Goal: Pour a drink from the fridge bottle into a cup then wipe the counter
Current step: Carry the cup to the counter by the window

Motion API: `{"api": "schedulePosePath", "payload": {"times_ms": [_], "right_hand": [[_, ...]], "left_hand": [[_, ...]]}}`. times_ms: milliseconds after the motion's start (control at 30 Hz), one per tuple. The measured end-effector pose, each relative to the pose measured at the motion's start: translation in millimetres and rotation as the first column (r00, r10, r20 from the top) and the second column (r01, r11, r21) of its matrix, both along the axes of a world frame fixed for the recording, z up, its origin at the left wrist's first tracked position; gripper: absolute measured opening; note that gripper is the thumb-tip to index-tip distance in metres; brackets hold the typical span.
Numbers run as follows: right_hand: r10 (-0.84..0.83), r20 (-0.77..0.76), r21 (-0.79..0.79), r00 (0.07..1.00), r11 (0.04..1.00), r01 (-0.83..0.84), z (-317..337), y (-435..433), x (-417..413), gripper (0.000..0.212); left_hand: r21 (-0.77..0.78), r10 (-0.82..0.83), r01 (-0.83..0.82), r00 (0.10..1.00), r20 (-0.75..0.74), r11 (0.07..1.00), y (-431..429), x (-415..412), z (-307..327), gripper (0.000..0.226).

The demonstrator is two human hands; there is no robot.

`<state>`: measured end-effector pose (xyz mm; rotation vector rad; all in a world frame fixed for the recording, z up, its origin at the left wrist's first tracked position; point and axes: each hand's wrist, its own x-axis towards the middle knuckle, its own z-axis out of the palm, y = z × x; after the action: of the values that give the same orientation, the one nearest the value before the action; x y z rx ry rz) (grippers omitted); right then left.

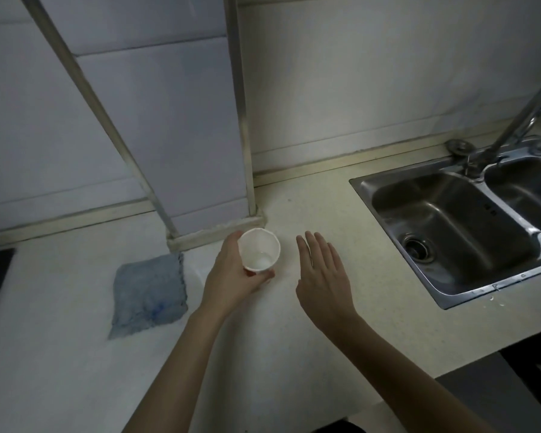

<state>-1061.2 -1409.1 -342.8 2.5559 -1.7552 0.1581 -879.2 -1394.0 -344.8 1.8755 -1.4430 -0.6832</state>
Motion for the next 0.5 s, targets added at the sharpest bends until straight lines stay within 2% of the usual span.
{"api": "schedulePosePath", "payload": {"times_ms": [200,367,433,500], "right_hand": [[-0.003,0.018,0.016,1.000,1.000,0.003,-2,-7,0,0.071],[-0.013,0.041,0.055,0.999,0.998,0.011,1,-7,-2,0.074],[-0.036,0.101,0.083,0.994,0.996,0.028,5,-8,-4,0.074],[-0.087,0.233,0.134,0.969,0.989,0.056,14,-10,-6,0.074]], "left_hand": [[0.064,0.019,-0.010,0.990,-0.140,0.998,-4,-2,0,0.086],[0.092,0.056,-0.047,0.994,-0.098,0.995,-3,-3,4,0.085],[0.107,0.064,-0.054,0.994,-0.093,0.993,-3,-5,9,0.085],[0.107,0.061,-0.050,0.993,-0.104,0.993,-3,-8,18,0.087]]}}
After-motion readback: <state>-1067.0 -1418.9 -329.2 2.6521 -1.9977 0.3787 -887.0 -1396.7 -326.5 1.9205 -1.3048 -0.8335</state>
